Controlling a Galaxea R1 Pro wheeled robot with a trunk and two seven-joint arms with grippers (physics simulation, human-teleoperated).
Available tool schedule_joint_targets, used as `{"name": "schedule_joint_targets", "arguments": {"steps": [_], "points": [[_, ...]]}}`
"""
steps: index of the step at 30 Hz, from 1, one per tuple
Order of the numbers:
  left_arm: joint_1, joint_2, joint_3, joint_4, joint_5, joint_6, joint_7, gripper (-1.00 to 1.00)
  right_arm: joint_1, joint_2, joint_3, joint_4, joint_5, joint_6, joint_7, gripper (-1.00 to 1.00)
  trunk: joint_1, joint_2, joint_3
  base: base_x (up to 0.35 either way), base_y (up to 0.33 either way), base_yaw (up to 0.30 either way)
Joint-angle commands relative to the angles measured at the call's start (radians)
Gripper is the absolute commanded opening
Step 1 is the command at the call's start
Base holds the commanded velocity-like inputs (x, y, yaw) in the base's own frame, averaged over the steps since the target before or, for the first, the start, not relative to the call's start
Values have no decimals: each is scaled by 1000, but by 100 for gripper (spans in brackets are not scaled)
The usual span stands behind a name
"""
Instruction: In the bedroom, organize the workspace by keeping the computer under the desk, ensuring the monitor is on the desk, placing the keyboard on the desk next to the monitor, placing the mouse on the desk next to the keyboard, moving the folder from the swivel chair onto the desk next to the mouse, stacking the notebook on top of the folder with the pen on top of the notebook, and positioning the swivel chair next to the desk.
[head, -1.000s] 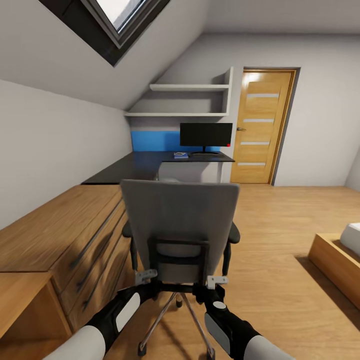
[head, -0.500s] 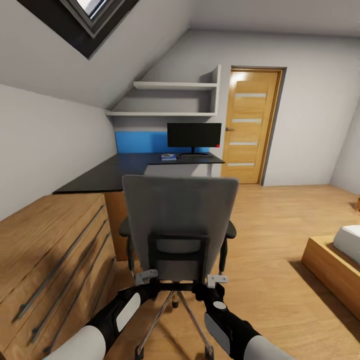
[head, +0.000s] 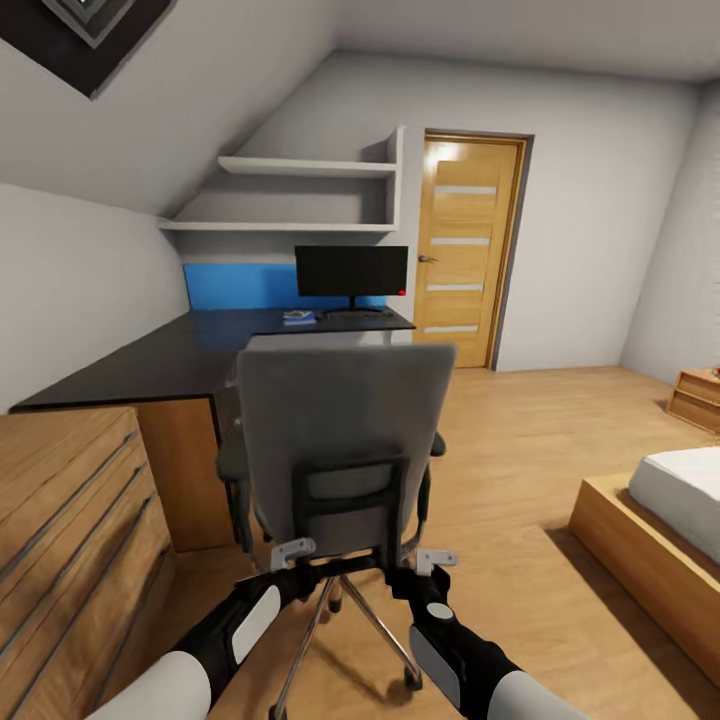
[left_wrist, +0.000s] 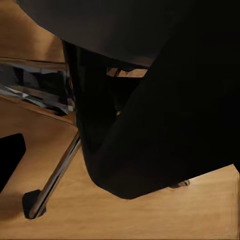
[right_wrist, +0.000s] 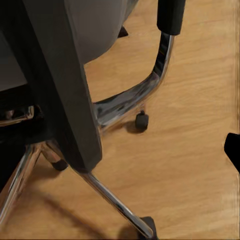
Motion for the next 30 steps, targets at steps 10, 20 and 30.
{"name": "schedule_joint_targets", "arguments": {"steps": [10, 20, 30], "points": [[0, 1, -5, -2, 8, 3, 9, 100, 0, 1, 11, 0, -5, -23, -5, 100, 0, 0, -1, 277, -2, -25], [0, 1, -5, -2, 8, 2, 10, 100, 1, 3, 15, -1, -3, -24, -5, 100, 0, 0, -1, 49, 7, -1], [0, 3, -5, -2, 8, 3, 10, 100, 2, 3, 17, -1, -4, -23, -5, 100, 0, 0, -1, 188, 43, 0]]}}
